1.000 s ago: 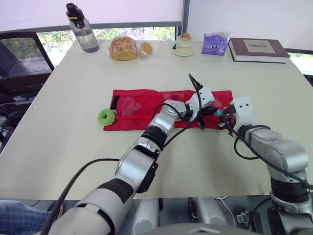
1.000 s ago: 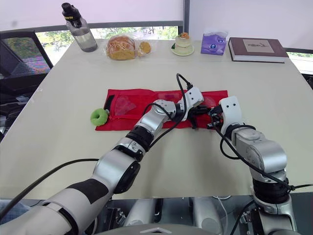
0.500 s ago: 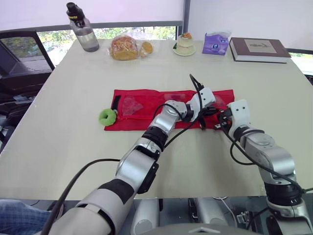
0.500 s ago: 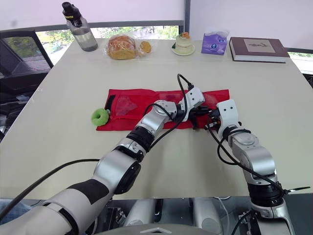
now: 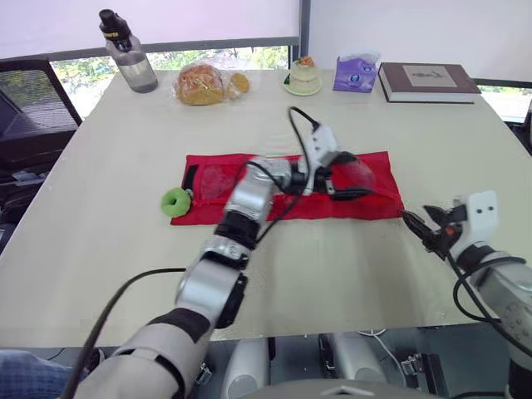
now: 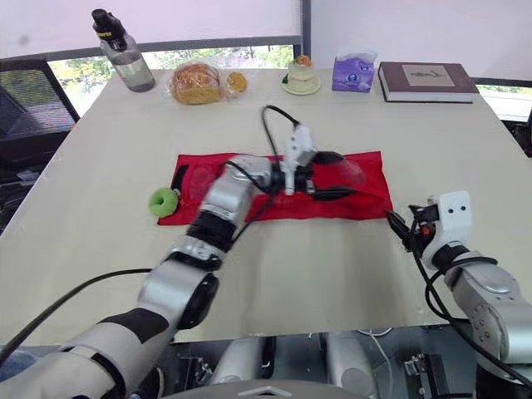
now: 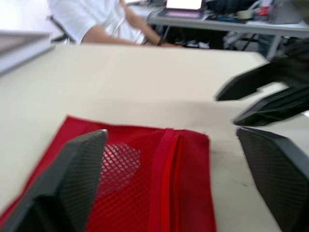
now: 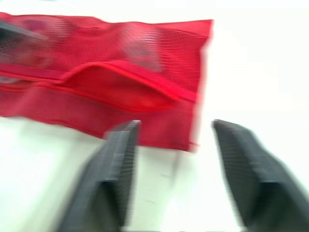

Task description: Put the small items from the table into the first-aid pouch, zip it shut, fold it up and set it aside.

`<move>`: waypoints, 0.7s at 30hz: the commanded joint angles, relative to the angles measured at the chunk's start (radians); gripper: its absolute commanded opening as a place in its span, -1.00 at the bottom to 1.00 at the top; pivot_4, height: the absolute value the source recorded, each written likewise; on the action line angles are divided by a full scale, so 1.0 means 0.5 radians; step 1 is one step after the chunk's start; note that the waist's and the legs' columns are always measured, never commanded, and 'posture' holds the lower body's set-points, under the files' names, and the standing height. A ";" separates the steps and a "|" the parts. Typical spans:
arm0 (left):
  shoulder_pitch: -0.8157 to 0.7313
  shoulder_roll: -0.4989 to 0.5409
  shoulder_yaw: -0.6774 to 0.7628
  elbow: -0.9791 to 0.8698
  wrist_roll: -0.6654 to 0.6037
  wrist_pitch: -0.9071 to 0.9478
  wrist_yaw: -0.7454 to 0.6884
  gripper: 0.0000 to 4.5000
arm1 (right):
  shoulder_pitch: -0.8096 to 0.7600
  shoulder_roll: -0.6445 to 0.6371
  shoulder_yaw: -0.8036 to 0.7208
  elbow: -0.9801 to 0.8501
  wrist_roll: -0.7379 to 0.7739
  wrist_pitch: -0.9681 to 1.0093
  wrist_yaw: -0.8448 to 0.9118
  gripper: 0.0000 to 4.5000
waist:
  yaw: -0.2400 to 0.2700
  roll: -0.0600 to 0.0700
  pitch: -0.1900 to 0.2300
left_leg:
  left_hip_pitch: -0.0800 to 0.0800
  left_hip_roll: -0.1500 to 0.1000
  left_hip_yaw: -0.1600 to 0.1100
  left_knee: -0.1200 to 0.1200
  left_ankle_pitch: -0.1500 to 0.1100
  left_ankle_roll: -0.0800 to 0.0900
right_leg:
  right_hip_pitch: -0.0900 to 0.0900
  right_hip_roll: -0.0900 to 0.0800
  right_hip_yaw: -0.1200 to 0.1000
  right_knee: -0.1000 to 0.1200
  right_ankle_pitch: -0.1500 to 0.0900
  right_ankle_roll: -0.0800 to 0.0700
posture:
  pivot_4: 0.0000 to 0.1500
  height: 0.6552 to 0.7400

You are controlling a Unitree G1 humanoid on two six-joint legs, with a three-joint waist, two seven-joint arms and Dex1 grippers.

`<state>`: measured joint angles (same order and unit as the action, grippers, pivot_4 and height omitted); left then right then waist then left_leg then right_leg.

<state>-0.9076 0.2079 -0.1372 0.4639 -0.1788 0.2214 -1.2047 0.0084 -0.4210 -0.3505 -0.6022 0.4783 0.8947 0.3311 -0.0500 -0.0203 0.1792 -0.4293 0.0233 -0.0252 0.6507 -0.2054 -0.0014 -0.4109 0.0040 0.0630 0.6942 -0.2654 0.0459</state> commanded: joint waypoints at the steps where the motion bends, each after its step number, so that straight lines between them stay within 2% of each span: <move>1: 0.109 0.218 0.056 -0.336 -0.161 0.171 -0.197 1.00 | -0.047 0.019 0.058 0.101 -0.039 -0.137 0.003 0.91 | 0.012 0.002 -0.001 | 0.000 0.000 0.000 0.000 0.000 0.000 | 0.000 0.000 0.000 0.000 0.000 0.000 | 1.00 1.00; 5: 0.266 0.548 0.141 -0.629 -0.306 0.314 -0.337 1.00 | -0.115 0.074 0.160 0.288 -0.033 -0.192 0.026 0.91 | 0.020 0.002 -0.001 | -0.002 0.000 0.001 0.000 0.000 0.000 | -0.001 -0.002 0.002 -0.001 0.001 -0.003 | 1.00 1.00; 10: 0.432 0.813 0.237 -0.894 -0.444 0.431 -0.376 1.00 | -0.216 0.125 0.236 0.464 0.001 -0.184 0.058 0.91 | 0.023 0.003 -0.001 | -0.004 0.000 0.001 0.002 0.000 0.000 | 0.000 -0.008 0.000 -0.002 0.001 -0.003 | 1.00 1.00; 14: 0.544 0.962 0.267 -1.058 -0.427 0.447 -0.289 1.00 | -0.281 0.104 0.335 0.527 -0.028 -0.238 0.105 0.91 | 0.021 0.002 -0.001 | -0.003 -0.001 0.002 0.002 0.000 0.000 | 0.000 -0.008 0.000 -0.002 0.001 -0.002 | 1.00 1.00; 17: 0.626 1.032 0.350 -1.197 -0.511 0.522 -0.219 1.00 | -0.308 0.116 0.318 0.547 -0.030 -0.254 0.073 0.58 | 0.013 0.002 0.000 | -0.002 0.000 0.002 0.002 0.000 0.000 | -0.001 -0.005 0.000 -0.001 0.000 -0.002 | 1.00 1.00; 21: 0.698 1.081 0.445 -1.336 -0.639 0.619 -0.152 1.00 | -0.309 0.095 0.294 0.557 -0.075 -0.239 -0.007 -0.27 | 0.016 0.003 0.000 | -0.002 0.002 0.002 0.000 0.000 0.000 | -0.001 -0.004 0.000 -0.002 0.000 -0.002 | 1.00 1.00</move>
<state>-0.5529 0.7380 0.0488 -0.1566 -0.4597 0.5212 -1.2889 -0.1384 -0.3640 -0.1915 -0.3030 0.4461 0.7841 0.3371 -0.0418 -0.0190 0.1790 -0.4304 0.0242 -0.0242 0.6510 -0.2054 -0.0013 -0.4114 0.0017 0.0628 0.6933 -0.2656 0.0452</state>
